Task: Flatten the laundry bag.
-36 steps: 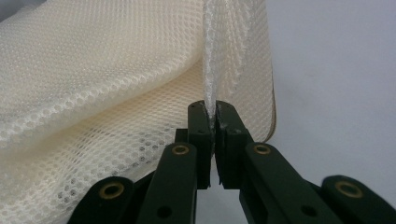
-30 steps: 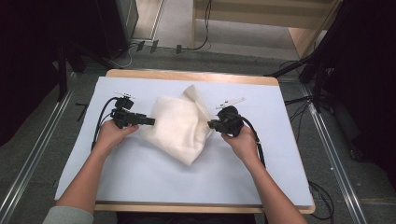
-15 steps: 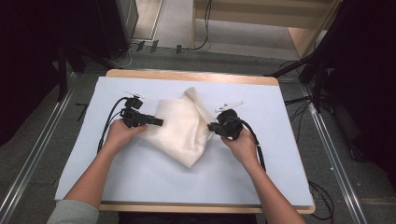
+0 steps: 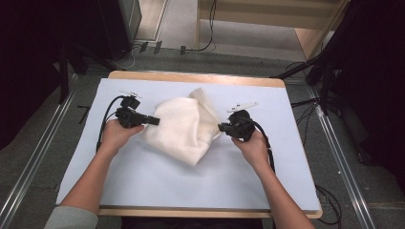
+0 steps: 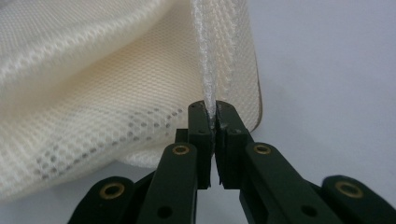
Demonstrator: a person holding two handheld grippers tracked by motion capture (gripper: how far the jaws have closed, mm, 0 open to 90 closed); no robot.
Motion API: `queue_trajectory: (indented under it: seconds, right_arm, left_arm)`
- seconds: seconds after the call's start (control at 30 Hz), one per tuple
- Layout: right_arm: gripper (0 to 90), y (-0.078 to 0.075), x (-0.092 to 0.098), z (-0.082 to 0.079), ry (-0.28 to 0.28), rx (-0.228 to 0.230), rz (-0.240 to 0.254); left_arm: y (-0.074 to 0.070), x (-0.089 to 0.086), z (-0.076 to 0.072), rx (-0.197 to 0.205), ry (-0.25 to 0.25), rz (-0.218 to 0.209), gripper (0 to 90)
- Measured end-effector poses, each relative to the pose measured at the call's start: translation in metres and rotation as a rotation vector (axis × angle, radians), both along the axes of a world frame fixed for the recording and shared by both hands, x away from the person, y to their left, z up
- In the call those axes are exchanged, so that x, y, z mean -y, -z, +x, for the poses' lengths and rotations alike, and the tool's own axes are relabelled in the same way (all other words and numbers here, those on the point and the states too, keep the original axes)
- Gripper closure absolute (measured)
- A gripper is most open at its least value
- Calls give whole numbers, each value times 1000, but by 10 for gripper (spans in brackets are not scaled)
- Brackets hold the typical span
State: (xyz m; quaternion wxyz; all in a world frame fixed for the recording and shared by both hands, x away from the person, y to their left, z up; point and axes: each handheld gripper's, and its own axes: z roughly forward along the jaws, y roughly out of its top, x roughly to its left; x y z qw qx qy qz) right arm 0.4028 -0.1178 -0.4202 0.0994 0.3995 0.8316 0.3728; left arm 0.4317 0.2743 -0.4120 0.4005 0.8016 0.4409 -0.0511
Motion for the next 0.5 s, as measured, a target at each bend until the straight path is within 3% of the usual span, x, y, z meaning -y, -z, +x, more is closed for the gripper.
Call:
queue_trajectory:
  seconds: [0.23, 0.5]
  right_arm:
    - [880, -5, 18, -8, 27, -3, 11]
    - [880, -12, 34, -26, 30, 3, 29]
  left_arm:
    - [-6, -26, -9, 5, -59, -33, 861]
    - [-4, -44, -18, -11, -96, -25, 859]
